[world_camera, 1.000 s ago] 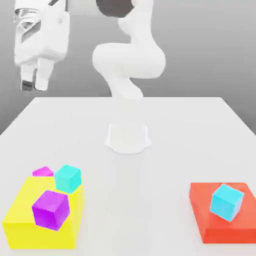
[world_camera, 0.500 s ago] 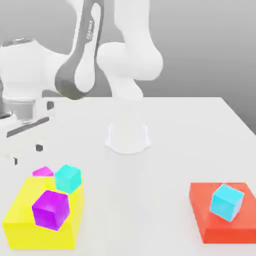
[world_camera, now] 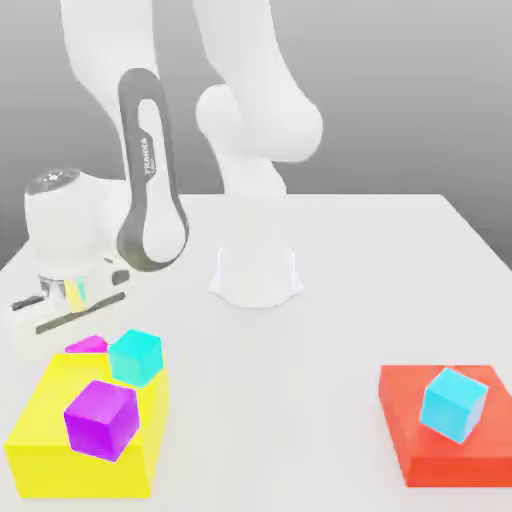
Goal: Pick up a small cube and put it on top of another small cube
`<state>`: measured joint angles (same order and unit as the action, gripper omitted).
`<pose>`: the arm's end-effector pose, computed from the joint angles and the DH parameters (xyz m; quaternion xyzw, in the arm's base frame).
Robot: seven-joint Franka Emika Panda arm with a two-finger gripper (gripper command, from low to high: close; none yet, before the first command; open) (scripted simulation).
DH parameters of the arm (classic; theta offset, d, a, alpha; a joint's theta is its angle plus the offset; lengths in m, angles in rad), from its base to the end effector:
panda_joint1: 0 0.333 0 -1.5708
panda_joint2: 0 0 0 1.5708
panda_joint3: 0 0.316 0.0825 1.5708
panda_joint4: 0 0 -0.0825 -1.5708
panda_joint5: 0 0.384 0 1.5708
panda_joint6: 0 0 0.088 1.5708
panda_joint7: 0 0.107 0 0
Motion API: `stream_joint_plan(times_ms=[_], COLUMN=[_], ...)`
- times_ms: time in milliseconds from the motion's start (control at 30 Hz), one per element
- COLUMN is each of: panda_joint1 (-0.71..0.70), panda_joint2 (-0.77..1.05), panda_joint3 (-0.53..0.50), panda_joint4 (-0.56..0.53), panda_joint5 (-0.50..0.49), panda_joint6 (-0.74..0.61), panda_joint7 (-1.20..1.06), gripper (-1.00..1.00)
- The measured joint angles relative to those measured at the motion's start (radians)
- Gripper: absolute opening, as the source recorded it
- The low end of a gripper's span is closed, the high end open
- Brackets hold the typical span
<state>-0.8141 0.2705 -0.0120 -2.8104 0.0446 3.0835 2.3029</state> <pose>0.2394 -0.2659 0.1304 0.0157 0.9999 -0.0012 0.0007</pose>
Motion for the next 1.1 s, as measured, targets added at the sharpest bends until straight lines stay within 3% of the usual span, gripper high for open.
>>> stream_joint_plan(times_ms=[100, 300, 467, 667, 1100], panda_joint1=[0.002, 0.014, 0.043, 0.289, 0.916], panda_joint2=[-0.022, -0.226, -0.222, -0.239, -0.285], panda_joint3=[-0.003, -0.023, 0.014, 0.153, 0.432], panda_joint4=[-0.004, -0.041, 0.099, 0.268, 0.349], panda_joint5=[-0.002, -0.038, -0.086, -0.113, -0.021], panda_joint6=[-0.018, -0.185, -0.247, -0.365, -0.620], panda_joint7=[0.001, 0.028, -0.042, -0.248, -0.583], gripper=[-1.00, -1.00, -1.00, -1.00, -1.00])
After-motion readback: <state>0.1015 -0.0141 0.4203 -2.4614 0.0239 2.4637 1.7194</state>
